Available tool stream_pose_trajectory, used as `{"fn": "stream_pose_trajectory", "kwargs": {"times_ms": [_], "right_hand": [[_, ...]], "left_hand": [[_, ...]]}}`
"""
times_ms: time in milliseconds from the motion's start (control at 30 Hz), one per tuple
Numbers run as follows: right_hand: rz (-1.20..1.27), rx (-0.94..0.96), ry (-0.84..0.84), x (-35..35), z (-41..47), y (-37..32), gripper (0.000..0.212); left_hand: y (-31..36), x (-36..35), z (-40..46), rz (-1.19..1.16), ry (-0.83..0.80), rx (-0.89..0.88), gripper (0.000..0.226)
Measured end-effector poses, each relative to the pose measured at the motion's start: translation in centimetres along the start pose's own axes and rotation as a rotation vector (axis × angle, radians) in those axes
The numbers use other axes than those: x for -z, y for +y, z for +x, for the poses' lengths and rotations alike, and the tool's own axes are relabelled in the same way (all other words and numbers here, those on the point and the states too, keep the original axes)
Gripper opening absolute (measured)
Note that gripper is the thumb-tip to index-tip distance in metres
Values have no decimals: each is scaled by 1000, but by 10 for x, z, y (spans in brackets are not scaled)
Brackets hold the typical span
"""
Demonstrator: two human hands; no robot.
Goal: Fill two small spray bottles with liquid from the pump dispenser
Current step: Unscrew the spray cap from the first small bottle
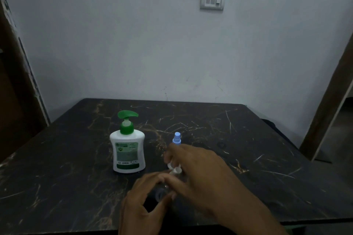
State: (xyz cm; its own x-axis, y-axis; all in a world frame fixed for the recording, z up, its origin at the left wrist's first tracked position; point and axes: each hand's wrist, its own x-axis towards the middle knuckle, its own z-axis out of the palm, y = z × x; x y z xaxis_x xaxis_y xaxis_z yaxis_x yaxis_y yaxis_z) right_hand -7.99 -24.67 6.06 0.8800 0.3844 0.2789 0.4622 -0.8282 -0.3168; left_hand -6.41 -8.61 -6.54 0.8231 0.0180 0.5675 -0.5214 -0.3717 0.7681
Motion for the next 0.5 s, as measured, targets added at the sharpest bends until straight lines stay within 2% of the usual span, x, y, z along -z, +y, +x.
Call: {"fn": "stream_pose_trajectory", "kwargs": {"times_ms": [100, 267, 500], "right_hand": [[-211, -1, -80, -5, 7, -3, 26], [-133, 104, -116, 0, 9, 2, 8], [-104, 319, -111, -3, 2, 23, 33]], "left_hand": [[0, -1, -2, 31, -3, 1, 39], [7, -2, 0, 32, 2, 21, 52], [10, -5, -2, 0, -35, -17, 34]]}}
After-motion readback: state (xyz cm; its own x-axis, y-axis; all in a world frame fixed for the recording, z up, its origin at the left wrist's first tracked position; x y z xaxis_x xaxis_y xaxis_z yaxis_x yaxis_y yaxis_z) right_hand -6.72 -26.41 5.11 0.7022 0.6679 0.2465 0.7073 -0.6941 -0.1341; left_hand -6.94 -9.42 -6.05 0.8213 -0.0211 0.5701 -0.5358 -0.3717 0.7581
